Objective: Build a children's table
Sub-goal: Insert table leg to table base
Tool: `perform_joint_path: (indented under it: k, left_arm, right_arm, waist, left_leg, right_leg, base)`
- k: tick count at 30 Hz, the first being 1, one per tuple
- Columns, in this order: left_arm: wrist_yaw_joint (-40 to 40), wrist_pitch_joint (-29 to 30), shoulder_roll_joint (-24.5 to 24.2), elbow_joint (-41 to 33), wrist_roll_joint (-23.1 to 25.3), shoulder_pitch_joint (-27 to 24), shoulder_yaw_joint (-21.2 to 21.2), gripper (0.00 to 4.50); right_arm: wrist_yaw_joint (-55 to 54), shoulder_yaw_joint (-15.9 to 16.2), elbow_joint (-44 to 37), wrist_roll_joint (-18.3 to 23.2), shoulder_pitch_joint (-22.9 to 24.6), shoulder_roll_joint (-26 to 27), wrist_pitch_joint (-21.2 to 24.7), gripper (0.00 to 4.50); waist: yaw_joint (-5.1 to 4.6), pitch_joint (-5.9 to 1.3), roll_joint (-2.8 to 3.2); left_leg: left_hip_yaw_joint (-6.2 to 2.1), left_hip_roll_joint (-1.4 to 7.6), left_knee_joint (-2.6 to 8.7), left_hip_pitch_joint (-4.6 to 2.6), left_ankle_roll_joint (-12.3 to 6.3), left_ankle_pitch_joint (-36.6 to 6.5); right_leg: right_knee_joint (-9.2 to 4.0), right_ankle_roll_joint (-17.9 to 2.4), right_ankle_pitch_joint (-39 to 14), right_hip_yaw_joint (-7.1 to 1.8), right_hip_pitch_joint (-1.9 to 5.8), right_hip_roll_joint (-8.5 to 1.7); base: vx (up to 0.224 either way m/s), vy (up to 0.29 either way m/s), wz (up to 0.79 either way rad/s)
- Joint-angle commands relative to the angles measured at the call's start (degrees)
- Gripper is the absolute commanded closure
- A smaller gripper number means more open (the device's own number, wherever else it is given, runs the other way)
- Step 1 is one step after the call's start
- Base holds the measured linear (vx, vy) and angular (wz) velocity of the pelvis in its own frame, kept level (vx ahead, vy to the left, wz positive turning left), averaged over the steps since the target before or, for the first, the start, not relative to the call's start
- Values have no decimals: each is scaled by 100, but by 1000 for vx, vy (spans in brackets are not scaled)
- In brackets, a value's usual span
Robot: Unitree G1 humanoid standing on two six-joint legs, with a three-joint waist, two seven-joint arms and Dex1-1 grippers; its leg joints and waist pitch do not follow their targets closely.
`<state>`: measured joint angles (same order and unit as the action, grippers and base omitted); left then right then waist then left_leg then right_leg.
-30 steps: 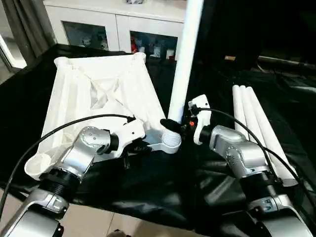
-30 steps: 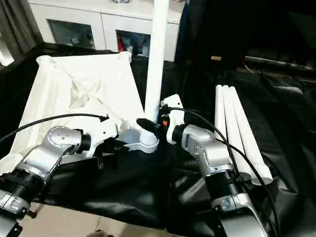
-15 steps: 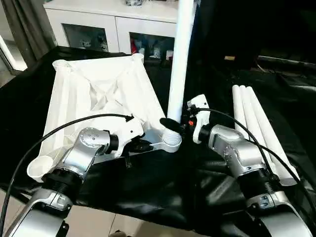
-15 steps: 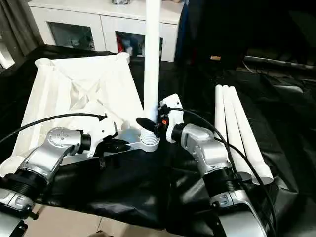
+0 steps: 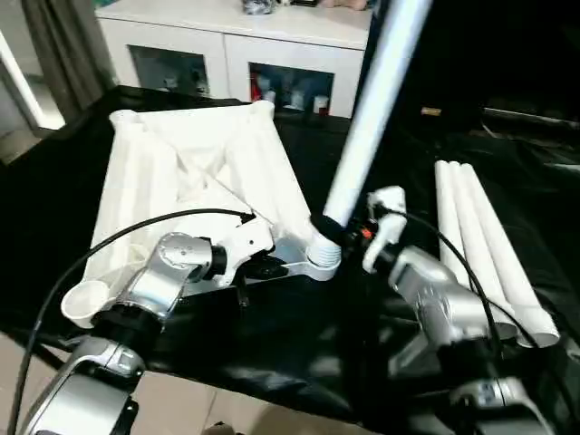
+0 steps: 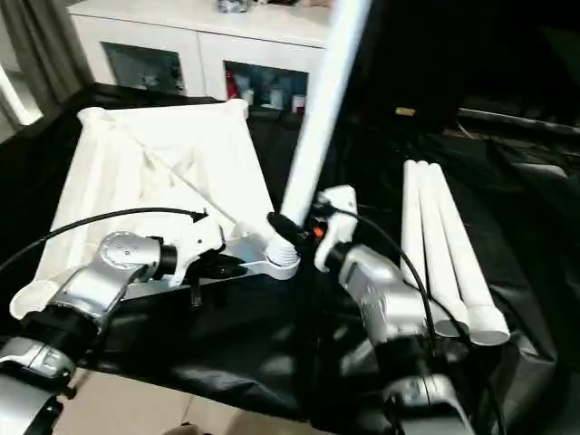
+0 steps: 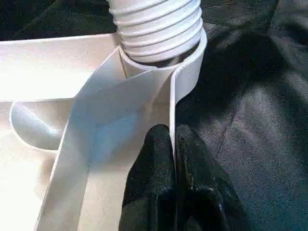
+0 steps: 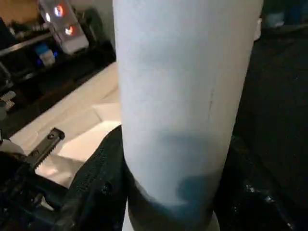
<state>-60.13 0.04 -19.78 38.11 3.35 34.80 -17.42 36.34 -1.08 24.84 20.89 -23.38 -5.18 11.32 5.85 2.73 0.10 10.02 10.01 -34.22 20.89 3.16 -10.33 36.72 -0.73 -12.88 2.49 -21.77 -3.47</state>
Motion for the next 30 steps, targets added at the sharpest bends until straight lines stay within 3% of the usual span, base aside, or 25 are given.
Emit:
perform_joint_path:
  k: [1, 6, 11, 13, 15, 18, 21, 23, 24, 28, 30]
  left_arm:
    - [220, -78, 39, 198, 65, 191, 27, 450]
    - [269, -128, 55, 351, 85, 320, 75, 450]
    - [279, -213, 52, 500, 113, 394, 91, 450]
    - [283, -236, 47, 519, 123, 391, 87, 450]
    - [287, -268, 50, 563, 127, 407, 93, 450]
    - [289, -264, 52, 555, 126, 404, 95, 450]
    - [218, -292, 32, 539, 138, 393, 63, 450]
    - [123, -325, -28, 476, 190, 344, -7, 450]
    - [90, -346, -56, 458, 227, 324, -46, 450]
    - [111, -378, -51, 467, 259, 309, -71, 450]
    - [126, -386, -44, 463, 269, 301, -80, 450]
  right_arm:
    - [-67, 41, 193, -187, 295, -5, -190, 260]
    - [-142, 88, 195, -309, 502, 129, -740, 261]
    - [-248, 140, 209, -528, 628, 215, -1267, 261]
    - [-255, 164, 166, -541, 680, 232, -1327, 261]
    - [-225, 276, 165, -616, 722, 230, -1475, 261]
    - [-208, 323, 161, -650, 731, 227, -1506, 261]
    - [-54, 501, 264, -798, 654, 186, -1441, 261]
    - [128, 678, 312, -892, 561, 105, -1272, 261]
    - [224, 747, 322, -898, 505, 61, -1137, 261]
    - [609, 915, 444, -952, 310, -125, -828, 261]
    - [781, 984, 487, -984, 269, -195, -754, 261]
  waist:
    - [-26, -306, 56]
    - [-6, -285, 112]
    - [-7, -268, 118]
    - [-5, -258, 119]
    - [0, -256, 77]
    - [2, -255, 88]
    - [10, -252, 6]
    - [1, -248, 10]
    - [-22, -244, -51]
    - [-34, -243, -66]
    - [-55, -238, -137]
  left_leg:
    - [-134, 329, 479, -91, 142, -1591]
    - [-161, 336, 507, -97, 183, -1892]
    - [-172, 344, 527, -89, 188, -2014]
    - [-173, 346, 534, -100, 187, -2080]
    - [-177, 354, 544, -95, 154, -2090]
    - [-170, 356, 553, -90, 124, -1991]
    - [-159, 356, 554, -74, 48, -1809]
    - [-158, 356, 563, -63, 32, -1758]
    - [-154, 362, 572, -59, 22, -1759]
    - [-148, 367, 563, -64, -6, -1672]
    - [-135, 368, 560, -65, -22, -1683]
  right_leg:
    - [-560, -1120, -1131, -302, 160, -522]
    - [-597, -1092, -1456, -308, 143, -542]
    - [-627, -1031, -1693, -317, 120, -550]
    - [-641, -1017, -1798, -319, 108, -552]
    - [-654, -988, -1908, -322, 109, -562]
    - [-658, -968, -1883, -323, 106, -563]
    - [-653, -951, -1896, -321, 115, -569]
    - [-665, -918, -1936, -317, 120, -565]
    - [-671, -893, -1947, -316, 125, -557]
    - [-667, -896, -1929, -323, 117, -567]
    - [-674, -893, -1970, -321, 106, -568]
  base:
    - [0, 0, 0]
    - [0, 0, 0]
    - [0, 0, 0]
    - [0, 0, 0]
    - [0, 0, 0]
    - [0, 0, 0]
    - [0, 0, 0]
    - [0, 0, 0]
    - [0, 0, 0]
    - [0, 0, 0]
    - [0, 0, 0]
